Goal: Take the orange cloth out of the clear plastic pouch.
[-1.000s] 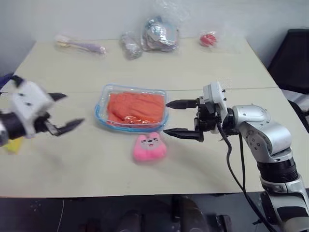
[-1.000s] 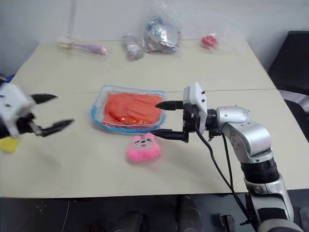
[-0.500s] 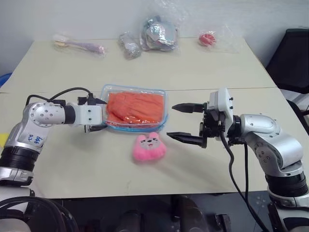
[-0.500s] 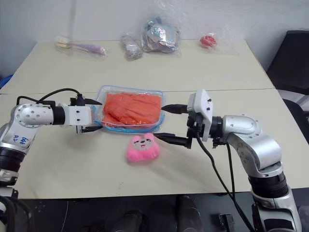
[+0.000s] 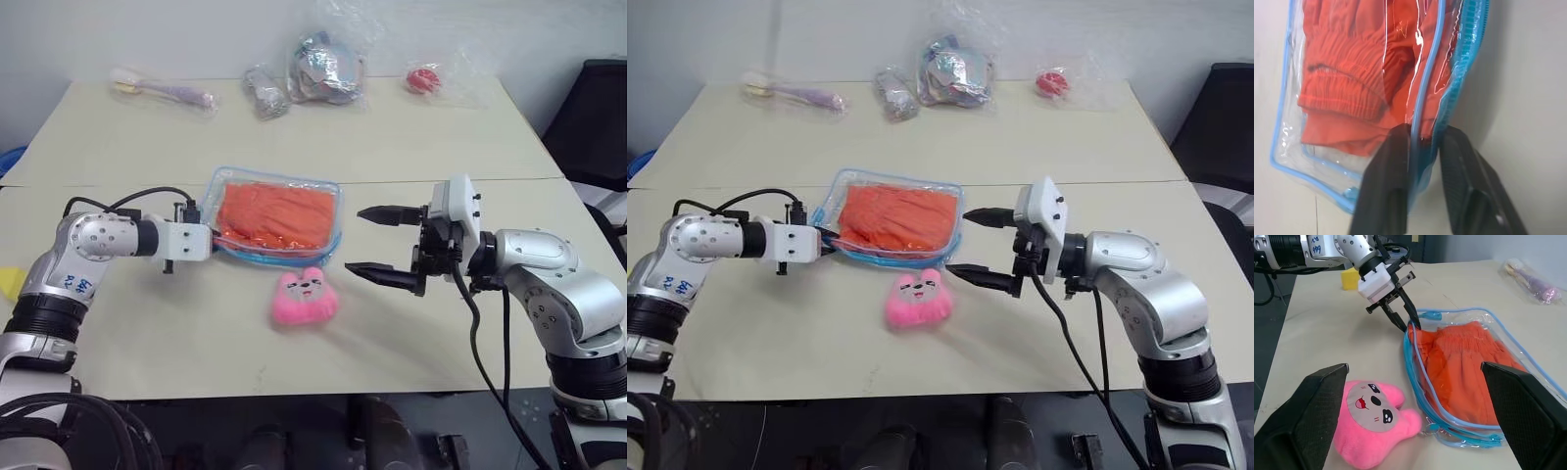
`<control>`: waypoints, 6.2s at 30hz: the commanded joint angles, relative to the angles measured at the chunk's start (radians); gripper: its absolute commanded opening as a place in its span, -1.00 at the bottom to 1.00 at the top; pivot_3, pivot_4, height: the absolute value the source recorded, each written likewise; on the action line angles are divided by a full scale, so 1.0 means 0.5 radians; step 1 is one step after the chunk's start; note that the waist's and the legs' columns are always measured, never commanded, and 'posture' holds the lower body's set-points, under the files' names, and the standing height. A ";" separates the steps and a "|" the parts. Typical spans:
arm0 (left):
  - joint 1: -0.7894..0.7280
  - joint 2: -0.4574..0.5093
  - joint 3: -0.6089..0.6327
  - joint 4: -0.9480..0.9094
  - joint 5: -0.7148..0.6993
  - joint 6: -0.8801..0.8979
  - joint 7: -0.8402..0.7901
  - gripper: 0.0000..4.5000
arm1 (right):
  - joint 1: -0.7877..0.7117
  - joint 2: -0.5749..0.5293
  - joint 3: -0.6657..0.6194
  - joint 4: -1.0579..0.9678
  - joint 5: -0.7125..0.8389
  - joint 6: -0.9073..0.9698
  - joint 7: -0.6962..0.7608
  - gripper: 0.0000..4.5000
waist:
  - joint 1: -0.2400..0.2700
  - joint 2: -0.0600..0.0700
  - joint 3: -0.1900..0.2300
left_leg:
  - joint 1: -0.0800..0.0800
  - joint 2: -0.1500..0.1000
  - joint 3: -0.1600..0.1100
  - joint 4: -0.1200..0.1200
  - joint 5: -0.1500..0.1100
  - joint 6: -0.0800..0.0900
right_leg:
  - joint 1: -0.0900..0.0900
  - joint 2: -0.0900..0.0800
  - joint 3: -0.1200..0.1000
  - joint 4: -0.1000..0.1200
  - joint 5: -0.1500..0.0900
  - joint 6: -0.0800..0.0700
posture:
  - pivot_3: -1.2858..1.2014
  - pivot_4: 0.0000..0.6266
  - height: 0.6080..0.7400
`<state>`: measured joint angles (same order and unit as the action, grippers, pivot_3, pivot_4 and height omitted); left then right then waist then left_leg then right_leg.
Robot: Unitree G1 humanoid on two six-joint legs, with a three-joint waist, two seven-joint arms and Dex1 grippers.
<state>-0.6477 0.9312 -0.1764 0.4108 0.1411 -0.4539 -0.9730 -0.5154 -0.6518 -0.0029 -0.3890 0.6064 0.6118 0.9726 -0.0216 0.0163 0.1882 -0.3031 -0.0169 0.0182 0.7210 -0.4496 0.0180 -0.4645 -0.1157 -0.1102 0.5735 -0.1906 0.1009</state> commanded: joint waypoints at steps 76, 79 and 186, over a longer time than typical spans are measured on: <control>0.743 -0.177 -0.288 -1.877 -0.924 2.085 0.017 -0.01 | -0.056 -0.176 0.445 0.185 -0.612 -0.647 0.466 1.00 | 0.045 -0.002 0.002 | 0.005 0.000 -0.011 0.002 -0.001 -0.003 | 0.007 0.002 0.005 0.000 -0.001 -0.002 | 0.03 -0.52 1.00; 0.768 -0.175 -0.276 -1.878 -0.918 2.080 0.014 -0.43 | -0.107 -0.096 0.514 0.275 -0.723 -0.730 0.413 1.00 | 0.041 -0.002 0.002 | 0.006 0.001 -0.012 0.002 -0.001 -0.003 | 0.007 0.002 0.006 0.000 -0.001 -0.002 | 0.03 -0.52 1.00; 0.778 0.224 0.524 -1.160 -0.377 0.914 0.050 0.83 | 0.127 -0.119 0.149 -0.040 -0.197 -0.395 0.259 1.00 | 0.038 0.003 0.004 | 0.005 0.013 0.000 -0.004 -0.005 -0.010 | 0.001 0.010 -0.005 0.003 -0.007 -0.013 | 0.03 -0.52 1.00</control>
<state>-0.2354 1.0492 0.1020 -0.1820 -0.0728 0.0391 -0.9618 -0.4536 -0.7133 0.0859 -0.3589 0.4772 0.4025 1.1077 -0.0025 0.0180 0.1900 -0.3005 -0.0109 0.0182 0.7190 -0.4518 0.0132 -0.4642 -0.1108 -0.1126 0.5751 -0.1939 0.0944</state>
